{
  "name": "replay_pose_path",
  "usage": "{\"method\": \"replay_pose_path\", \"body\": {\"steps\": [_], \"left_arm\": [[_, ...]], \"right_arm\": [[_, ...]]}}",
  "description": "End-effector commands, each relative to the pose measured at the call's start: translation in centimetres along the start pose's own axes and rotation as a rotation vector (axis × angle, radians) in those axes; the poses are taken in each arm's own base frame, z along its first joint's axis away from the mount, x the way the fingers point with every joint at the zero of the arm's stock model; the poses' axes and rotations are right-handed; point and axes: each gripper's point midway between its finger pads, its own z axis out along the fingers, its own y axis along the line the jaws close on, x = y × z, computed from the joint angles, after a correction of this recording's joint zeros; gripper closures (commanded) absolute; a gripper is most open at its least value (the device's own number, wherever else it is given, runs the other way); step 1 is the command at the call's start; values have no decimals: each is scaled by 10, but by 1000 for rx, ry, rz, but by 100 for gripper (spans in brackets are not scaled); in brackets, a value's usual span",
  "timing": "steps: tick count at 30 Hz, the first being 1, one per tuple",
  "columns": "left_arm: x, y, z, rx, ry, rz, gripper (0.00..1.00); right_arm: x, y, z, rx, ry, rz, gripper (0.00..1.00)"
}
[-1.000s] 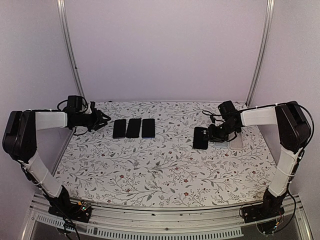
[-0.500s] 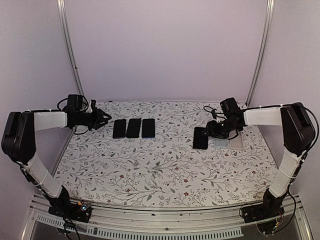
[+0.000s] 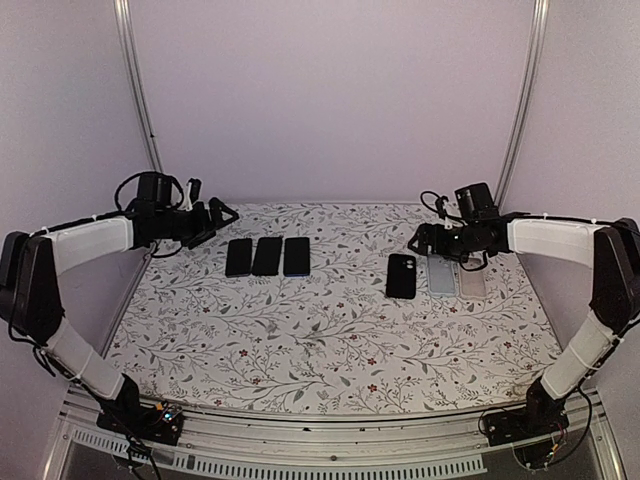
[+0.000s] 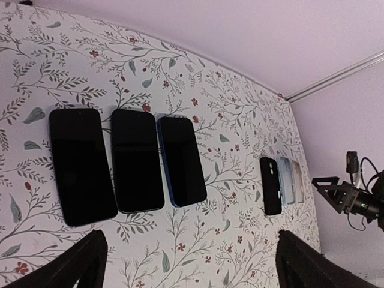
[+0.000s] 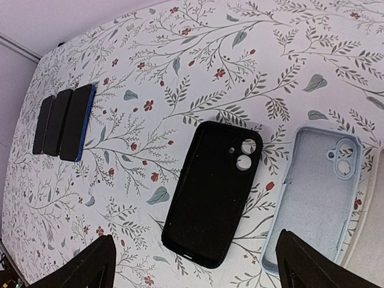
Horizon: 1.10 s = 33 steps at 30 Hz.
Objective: Take the phone out of the phone case
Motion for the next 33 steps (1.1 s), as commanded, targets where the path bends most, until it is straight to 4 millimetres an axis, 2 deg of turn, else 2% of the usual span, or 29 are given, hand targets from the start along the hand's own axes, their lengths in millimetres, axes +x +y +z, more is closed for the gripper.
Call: {"method": "replay_pose_path", "body": {"steps": [1, 8, 13, 17, 21, 27, 29, 33], "left_arm": [[-18, -24, -15, -12, -79, 113, 1], [-27, -46, -32, -43, -168, 239, 1], [-35, -57, -54, -67, -275, 300, 1], [-41, -60, -74, -122, -365, 346, 1], [-47, -58, -89, -166, -417, 357, 1], [-54, -53, -112, -212, -551, 384, 1], [-50, -47, -115, -223, -594, 404, 1], [-33, -46, -116, -178, -673, 590, 1]], "right_arm": [[-25, 1, -25, 31, -131, -20, 5], [-44, -4, -64, 82, -297, -34, 3], [-59, -12, -99, 142, -456, -36, 3], [-72, -14, -136, 175, -603, -47, 2], [-75, -19, -158, 213, -679, -58, 1], [-69, -31, -166, 248, -782, -58, 1], [-66, -39, -167, 271, -844, -72, 1], [-54, -66, -159, 416, -855, -128, 1]]}}
